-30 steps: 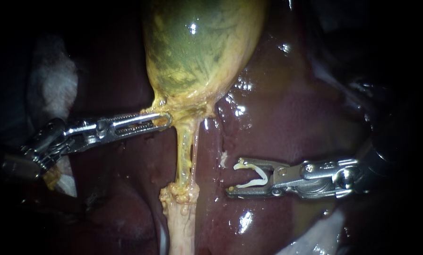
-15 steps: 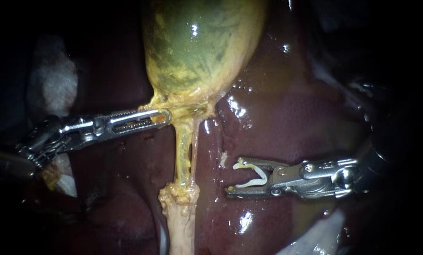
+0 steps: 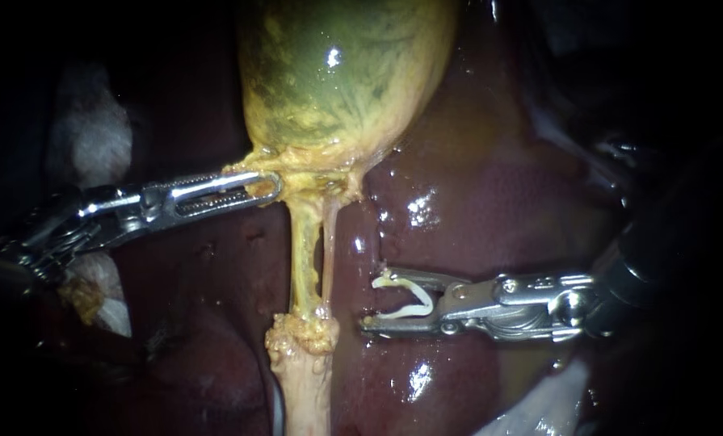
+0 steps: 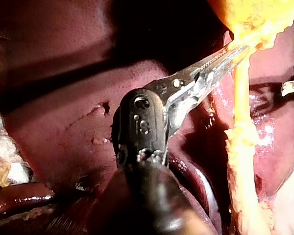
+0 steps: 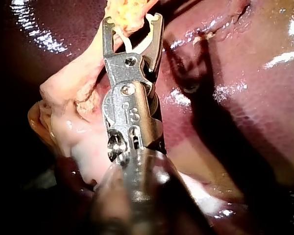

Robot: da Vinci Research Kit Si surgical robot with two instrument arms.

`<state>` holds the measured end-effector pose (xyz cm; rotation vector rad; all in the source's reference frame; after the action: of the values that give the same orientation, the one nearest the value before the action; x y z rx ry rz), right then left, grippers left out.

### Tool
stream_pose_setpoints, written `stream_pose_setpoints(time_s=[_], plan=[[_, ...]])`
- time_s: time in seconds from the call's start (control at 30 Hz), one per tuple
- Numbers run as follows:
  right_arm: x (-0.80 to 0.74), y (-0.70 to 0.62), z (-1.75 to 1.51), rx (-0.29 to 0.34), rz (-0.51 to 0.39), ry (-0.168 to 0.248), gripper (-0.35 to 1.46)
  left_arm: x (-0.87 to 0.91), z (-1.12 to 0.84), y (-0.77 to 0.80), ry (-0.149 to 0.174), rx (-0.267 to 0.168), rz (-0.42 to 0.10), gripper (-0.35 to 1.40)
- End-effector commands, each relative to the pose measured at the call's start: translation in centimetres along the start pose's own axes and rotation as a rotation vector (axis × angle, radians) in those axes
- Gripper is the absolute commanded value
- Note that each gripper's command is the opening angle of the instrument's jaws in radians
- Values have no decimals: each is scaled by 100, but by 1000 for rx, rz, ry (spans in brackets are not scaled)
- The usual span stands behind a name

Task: Clipping first clip left tube

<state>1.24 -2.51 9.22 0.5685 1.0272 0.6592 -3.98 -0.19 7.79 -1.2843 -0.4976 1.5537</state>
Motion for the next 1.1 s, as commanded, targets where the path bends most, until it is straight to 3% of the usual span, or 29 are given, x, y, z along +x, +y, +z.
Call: stream_pose_setpoints(time_s=[0.03, 0.17, 0.33, 0.7, 1.1], plan=[[3, -1, 1, 2, 1, 7, 60, 0, -1, 0, 1, 3, 0, -35], [11, -8, 9, 10, 19, 32, 60, 0, -2, 1, 1, 4, -1, -35], [16, -13, 24, 1, 27, 35, 60, 0, -2, 2, 1, 4, -1, -35], [23, -10, 49, -15, 31, 40, 60, 0, -2, 4, 1, 5, -1, -35], [10, -1, 68, -24, 20, 42, 60, 3, -3, 8, 1, 5, -4, -35]])
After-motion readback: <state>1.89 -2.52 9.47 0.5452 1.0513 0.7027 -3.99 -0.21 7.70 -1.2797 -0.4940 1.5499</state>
